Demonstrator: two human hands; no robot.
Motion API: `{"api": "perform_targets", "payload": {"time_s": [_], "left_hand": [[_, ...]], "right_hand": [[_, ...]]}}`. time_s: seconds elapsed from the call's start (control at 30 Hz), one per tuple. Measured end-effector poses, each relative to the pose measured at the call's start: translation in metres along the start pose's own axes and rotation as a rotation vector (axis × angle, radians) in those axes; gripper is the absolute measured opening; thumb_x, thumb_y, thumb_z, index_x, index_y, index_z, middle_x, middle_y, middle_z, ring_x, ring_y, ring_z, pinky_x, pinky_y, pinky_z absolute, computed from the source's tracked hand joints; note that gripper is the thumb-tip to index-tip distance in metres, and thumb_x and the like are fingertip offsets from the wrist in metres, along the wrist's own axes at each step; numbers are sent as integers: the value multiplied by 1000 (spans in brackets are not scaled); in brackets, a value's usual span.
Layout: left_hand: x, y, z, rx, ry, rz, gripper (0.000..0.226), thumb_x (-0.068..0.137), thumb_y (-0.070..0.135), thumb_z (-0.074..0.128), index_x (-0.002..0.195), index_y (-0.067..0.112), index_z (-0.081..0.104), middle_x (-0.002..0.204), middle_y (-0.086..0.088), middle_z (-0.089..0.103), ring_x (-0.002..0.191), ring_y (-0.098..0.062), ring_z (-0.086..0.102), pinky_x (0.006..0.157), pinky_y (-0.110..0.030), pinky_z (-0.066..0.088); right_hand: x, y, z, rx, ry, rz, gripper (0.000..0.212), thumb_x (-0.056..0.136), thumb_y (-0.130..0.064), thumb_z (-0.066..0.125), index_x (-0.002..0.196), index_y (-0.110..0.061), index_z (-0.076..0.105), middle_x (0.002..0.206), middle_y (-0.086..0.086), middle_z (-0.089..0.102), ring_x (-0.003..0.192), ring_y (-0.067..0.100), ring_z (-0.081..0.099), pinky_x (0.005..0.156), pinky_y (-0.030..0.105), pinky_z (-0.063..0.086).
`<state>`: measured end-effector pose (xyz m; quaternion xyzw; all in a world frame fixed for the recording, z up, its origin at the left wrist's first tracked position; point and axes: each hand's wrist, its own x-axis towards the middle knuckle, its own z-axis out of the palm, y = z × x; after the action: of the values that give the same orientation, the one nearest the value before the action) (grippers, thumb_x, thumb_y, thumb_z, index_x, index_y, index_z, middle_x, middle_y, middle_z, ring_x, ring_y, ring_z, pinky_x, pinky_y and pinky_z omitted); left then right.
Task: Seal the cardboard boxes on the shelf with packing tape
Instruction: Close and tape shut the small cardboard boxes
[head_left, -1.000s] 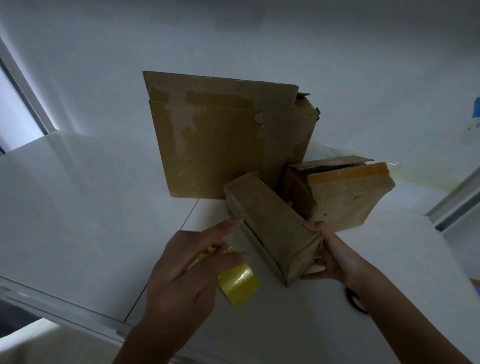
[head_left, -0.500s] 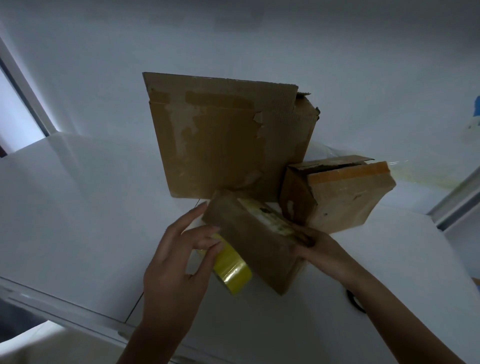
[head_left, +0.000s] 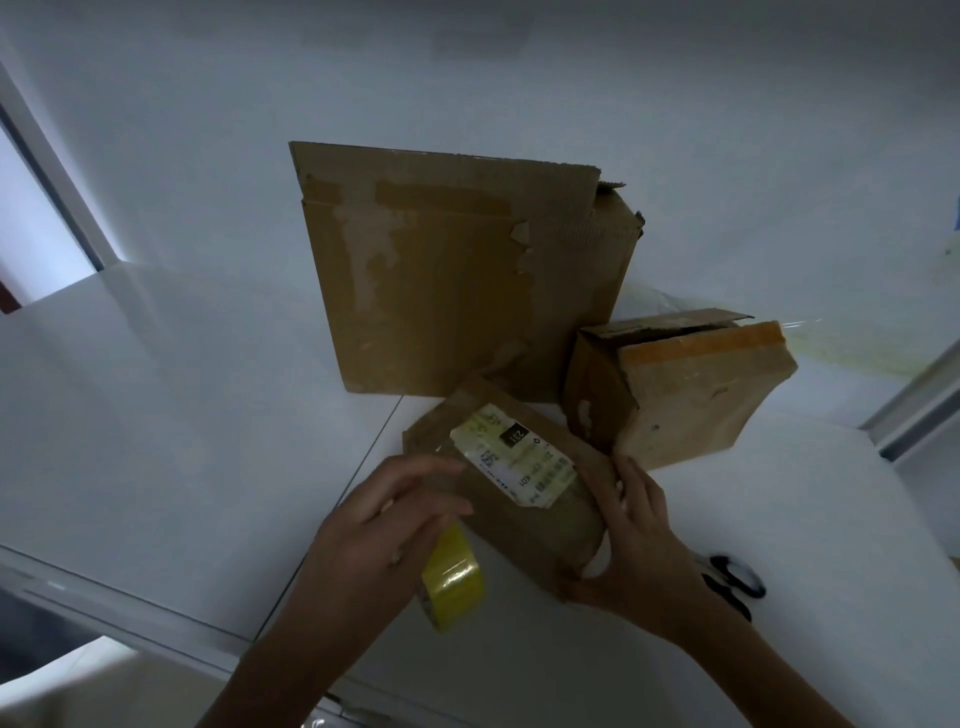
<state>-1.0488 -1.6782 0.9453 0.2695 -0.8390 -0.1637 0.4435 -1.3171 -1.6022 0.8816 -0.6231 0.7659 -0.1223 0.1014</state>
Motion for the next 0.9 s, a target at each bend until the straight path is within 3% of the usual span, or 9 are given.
{"api": "perform_targets", "payload": {"time_s": [0.1, 0.23, 0.3, 0.4, 0.47, 0.53, 0.7, 0.8, 0.9], "left_hand": [[2, 0, 1, -22, 60, -15, 29, 78, 2, 71, 90, 28, 68, 116, 10, 63, 97, 3, 59, 80, -6, 42], [9, 0, 2, -38, 90, -35, 19, 78, 4, 71, 86, 21, 73, 112, 5, 65, 96, 1, 59, 82, -8, 44], [14, 1, 3, -68, 81, -40, 22, 78, 5, 72, 88, 24, 72, 111, 6, 65, 96, 2, 58, 81, -7, 43], [21, 3, 3, -96, 63, -40, 25, 77, 3, 72, 91, 23, 72, 112, 7, 65, 102, 0, 60, 83, -6, 42], [24, 5, 4, -108, 54, -31, 29, 76, 1, 74, 94, 24, 72, 113, 8, 65, 105, 0, 59, 85, -7, 42], [25, 6, 5, -103, 46, -25, 34, 76, -2, 78, 94, 25, 72, 113, 11, 64, 105, 2, 59, 85, -5, 41], [27, 10, 9, -122, 13, -37, 26, 74, 0, 77, 89, 21, 74, 113, 12, 64, 103, 0, 60, 82, -5, 43], [27, 12, 12, -164, -9, -52, 28, 73, -1, 77, 89, 23, 74, 113, 14, 62, 99, 1, 60, 79, -5, 44], [26, 13, 13, -194, -20, -86, 41, 73, -8, 80, 90, 29, 72, 114, 16, 62, 87, -1, 62, 75, -6, 45]], "right_hand": [[3, 6, 2, 101, 32, 49, 135, 51, -82, 65, 152, -30, -8, 159, -5, -9, 143, 21, 6, 116, 38, 27], [9, 11, 1, 284, 98, 72, 117, 55, -75, 68, 151, -27, 22, 156, -8, 19, 137, 15, 26, 112, 34, 32], [10, 4, -10, 539, 70, 183, 96, 62, -69, 69, 145, -33, 34, 147, -7, 39, 127, 11, 43, 102, 30, 42], [10, -9, -26, 1024, -80, 476, 86, 58, -75, 55, 132, -32, 47, 122, -5, 61, 105, 13, 61, 78, 26, 51], [11, -10, -32, 1140, -154, 628, 77, 64, -76, 57, 124, -28, 49, 111, -1, 62, 98, 22, 62, 71, 34, 53], [12, -6, -37, 1164, -220, 704, 73, 70, -79, 43, 122, -27, 51, 112, 4, 62, 97, 30, 63, 72, 40, 55], [9, 6, -39, 1470, -460, 912, 101, 69, -91, 32, 114, -8, 68, 111, 22, 68, 107, 44, 59, 88, 51, 50], [3, 6, -37, 1529, -495, 945, 113, 65, -95, 27, 112, -3, 72, 114, 24, 67, 111, 42, 58, 84, 50, 52], [1, 8, -36, 1545, -463, 973, 117, 60, -97, 34, 125, -3, 63, 122, 29, 62, 111, 46, 59, 81, 53, 55]]}}
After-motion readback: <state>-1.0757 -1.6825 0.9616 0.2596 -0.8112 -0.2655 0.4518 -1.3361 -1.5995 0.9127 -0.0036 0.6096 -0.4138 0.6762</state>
